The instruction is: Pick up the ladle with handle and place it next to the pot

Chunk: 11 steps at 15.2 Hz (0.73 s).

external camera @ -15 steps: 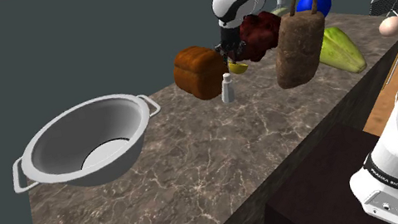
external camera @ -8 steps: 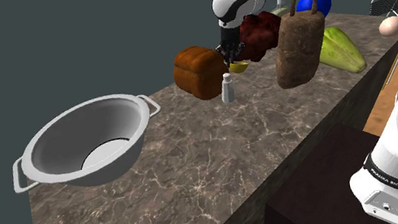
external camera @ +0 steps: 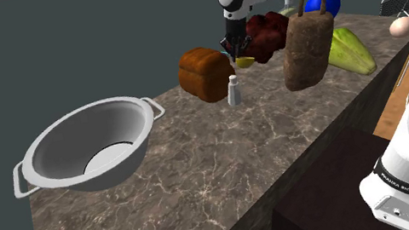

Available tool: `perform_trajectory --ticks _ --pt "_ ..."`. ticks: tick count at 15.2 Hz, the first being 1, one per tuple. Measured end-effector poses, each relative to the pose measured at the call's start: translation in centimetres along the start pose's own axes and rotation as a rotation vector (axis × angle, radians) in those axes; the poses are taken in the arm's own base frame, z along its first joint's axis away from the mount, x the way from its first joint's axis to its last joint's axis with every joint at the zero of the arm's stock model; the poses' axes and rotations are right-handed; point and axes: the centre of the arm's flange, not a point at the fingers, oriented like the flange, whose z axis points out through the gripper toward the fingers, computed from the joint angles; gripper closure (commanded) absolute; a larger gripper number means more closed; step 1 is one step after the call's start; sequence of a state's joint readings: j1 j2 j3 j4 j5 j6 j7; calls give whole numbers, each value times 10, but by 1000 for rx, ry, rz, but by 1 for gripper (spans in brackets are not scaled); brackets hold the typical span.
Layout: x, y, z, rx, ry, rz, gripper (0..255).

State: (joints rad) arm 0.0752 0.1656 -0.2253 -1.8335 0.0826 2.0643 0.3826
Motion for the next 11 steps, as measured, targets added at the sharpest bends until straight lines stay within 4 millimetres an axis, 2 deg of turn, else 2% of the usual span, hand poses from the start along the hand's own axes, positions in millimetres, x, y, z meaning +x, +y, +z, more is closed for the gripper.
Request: perform_trajectory --ticks 11 --pt "2 -3 -57 0 -1 -1 255"
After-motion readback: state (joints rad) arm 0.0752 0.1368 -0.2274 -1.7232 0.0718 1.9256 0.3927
